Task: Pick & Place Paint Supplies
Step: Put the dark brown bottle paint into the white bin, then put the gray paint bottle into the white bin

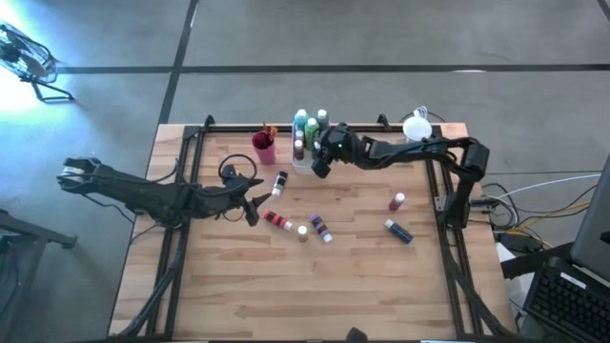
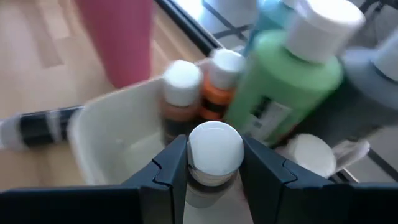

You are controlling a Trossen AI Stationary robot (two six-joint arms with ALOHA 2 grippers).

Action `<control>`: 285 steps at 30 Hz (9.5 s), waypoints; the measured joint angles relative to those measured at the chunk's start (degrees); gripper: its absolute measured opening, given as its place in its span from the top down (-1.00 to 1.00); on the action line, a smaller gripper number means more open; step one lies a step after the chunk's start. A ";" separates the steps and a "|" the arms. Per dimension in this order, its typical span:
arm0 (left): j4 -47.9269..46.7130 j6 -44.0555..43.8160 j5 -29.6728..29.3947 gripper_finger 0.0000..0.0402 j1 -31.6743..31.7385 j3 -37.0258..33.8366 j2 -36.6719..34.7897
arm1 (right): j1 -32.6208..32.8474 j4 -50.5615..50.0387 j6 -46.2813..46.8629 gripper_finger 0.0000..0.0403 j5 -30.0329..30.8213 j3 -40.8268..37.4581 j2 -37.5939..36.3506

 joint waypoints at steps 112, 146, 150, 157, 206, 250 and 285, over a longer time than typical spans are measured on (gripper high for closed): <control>-23.27 -39.15 3.80 -0.19 11.03 22.69 42.83 | 21.41 -22.94 -4.71 0.25 30.75 -7.98 -25.61; -45.32 -26.30 0.89 0.40 3.08 24.47 29.42 | 21.39 -25.34 -1.91 0.28 32.39 -8.13 -25.63; -45.07 -14.08 -1.07 0.40 -1.89 25.47 22.34 | 21.38 -24.11 -1.71 0.31 28.27 -8.13 -25.64; -33.29 20.66 -14.81 0.40 -12.76 25.97 16.87 | 20.55 -23.90 -1.24 0.32 8.96 -7.56 -25.65; 12.06 133.64 -15.99 0.40 -8.50 28.99 29.07 | 19.20 -14.30 10.77 -0.16 -27.84 -0.61 -19.50; 41.18 17.56 37.20 -0.07 7.89 14.01 18.58 | 25.63 6.12 -8.62 0.46 0.54 -17.48 -37.11; 37.32 24.39 36.71 -0.07 8.33 28.17 29.09 | 28.95 10.22 -12.35 0.46 -0.13 -17.51 -34.92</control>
